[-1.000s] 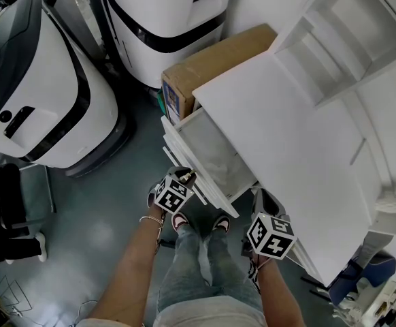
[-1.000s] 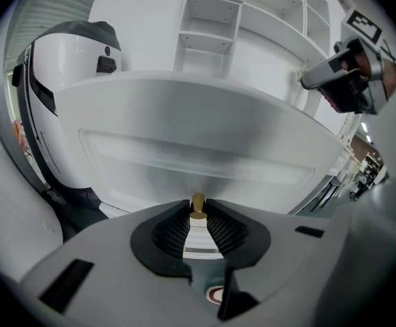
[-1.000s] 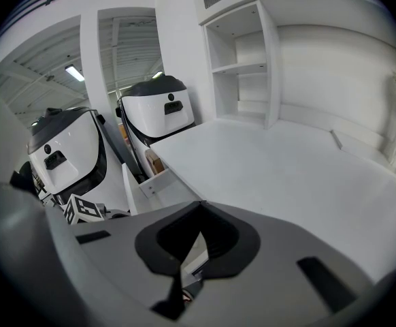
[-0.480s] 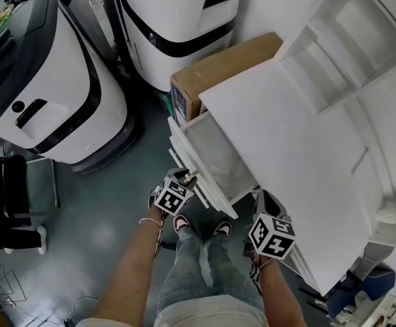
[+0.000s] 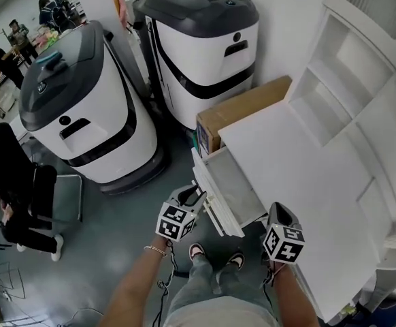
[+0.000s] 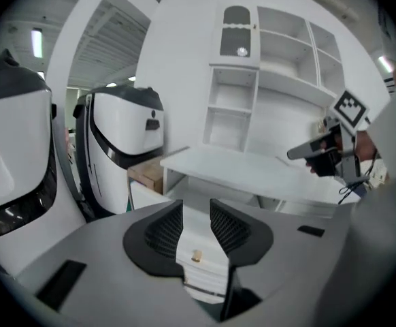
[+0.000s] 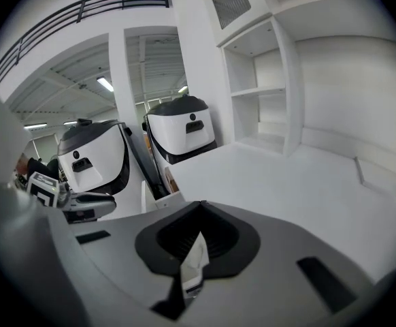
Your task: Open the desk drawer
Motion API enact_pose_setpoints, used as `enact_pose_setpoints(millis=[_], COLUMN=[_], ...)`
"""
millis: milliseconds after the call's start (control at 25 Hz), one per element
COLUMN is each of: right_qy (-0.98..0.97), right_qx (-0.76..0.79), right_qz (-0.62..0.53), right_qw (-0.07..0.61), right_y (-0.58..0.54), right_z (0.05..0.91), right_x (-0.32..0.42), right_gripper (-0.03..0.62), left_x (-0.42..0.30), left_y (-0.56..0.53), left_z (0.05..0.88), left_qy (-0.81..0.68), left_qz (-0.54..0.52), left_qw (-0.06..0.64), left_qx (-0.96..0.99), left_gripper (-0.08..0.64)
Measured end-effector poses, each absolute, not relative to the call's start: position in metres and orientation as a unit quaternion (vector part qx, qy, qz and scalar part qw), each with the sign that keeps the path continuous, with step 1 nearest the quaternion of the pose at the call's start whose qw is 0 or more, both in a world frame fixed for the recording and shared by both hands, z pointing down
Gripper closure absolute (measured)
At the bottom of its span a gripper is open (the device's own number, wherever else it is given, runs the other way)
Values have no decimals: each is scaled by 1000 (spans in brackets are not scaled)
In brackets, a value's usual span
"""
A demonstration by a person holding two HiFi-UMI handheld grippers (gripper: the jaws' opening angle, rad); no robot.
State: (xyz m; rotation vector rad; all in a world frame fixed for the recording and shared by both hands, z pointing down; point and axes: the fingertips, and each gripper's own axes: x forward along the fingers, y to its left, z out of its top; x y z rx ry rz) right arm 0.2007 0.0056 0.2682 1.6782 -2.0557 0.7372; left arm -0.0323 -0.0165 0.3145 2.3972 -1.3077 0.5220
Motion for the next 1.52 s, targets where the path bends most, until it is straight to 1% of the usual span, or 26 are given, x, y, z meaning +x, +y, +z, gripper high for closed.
enact_pose_setpoints(millis=[320, 440, 560, 800, 1080, 1320, 1520], right_qy=[-776, -791, -797, -794, -797, -792, -788], right_qx=[593, 591, 594, 606, 602, 607, 611], right_qz=[174, 128, 85, 43, 48, 32, 40], right_qw=[124, 96, 68, 30, 20, 58, 64], right_y=[-27, -38, -43, -43, -45, -41, -40], right_z=[178, 138, 102, 67, 66, 69, 72], right_x=[218, 228, 240, 253, 246, 241, 243], right_gripper=[586, 586, 586, 586, 586, 589, 589], left_x=[-63, -75, -79, -85, -95, -99, -100], left_y=[-14, -12, -5, 4, -1, -6, -7], left_z=[148, 106, 77, 61, 55, 57, 66], left_qy=[-604, -653, -674, -693, -705, -705, -704], left_qz=[11, -13, -41, -39, -33, -26, -15], left_qw=[103, 80, 72, 63, 64, 67, 73], left_qx=[790, 753, 734, 717, 705, 705, 707], left_gripper=[439, 465, 476, 526, 535, 535, 535])
